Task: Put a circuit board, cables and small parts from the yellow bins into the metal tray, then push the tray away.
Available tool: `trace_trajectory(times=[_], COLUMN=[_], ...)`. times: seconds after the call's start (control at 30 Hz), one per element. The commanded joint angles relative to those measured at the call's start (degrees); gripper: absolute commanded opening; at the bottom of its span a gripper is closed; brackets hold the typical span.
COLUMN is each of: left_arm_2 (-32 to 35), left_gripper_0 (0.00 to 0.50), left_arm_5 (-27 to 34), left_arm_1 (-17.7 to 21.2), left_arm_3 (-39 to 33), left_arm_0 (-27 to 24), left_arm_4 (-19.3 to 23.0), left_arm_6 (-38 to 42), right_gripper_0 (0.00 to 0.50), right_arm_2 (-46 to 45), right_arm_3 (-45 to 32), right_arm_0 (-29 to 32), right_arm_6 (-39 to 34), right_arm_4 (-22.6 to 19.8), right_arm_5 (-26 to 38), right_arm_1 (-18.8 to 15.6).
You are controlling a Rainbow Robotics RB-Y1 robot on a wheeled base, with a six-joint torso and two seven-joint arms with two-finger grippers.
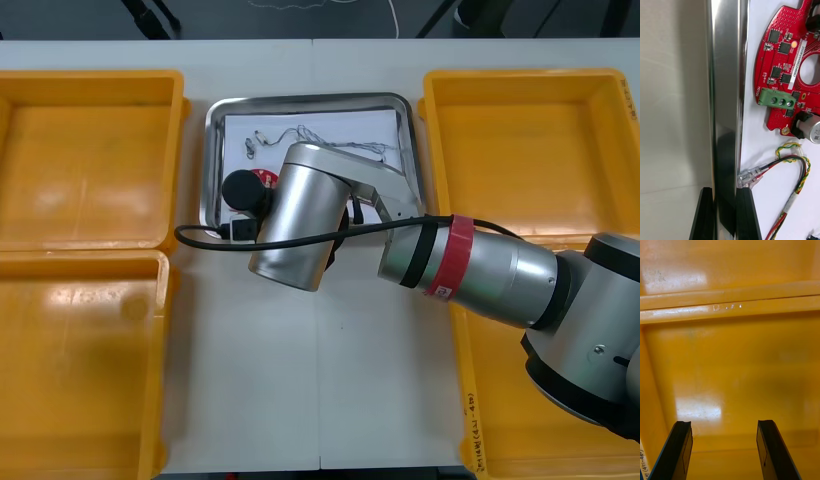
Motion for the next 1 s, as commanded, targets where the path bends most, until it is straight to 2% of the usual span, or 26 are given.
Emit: trace_trajectory(times=[0.03,0.47,1.0], left_arm_2=[-0.6,-0.6,-0.6], left_gripper_0=[0.500,0.500,0.500], left_arm_5=[0.3,0.3,0.3], left_arm_1=[-0.6,-0.6,-0.6], left_arm_3=[-0.9,-0.9,-0.9], left_arm_0=[1.7,1.7,1.7], left_arm_4=[-0.6,-0.6,-0.6], left_arm_6=[4.5,4.5,4.5], right_gripper_0=[0.000,0.000,0.000], right_arm_2=[-3.6,-4.2,-4.2], right_arm_3=[2.3,6.7,13.1], right_arm_0=[-4.1,-7.8,-10.8], right_arm_6=[2.2,3.3,4.5], right_arm_4=[-2.2,-2.4,-2.9], right_arm_5=[-2.1,-5.1,-11.7], right_arm_1=[1.4,1.4,1.4])
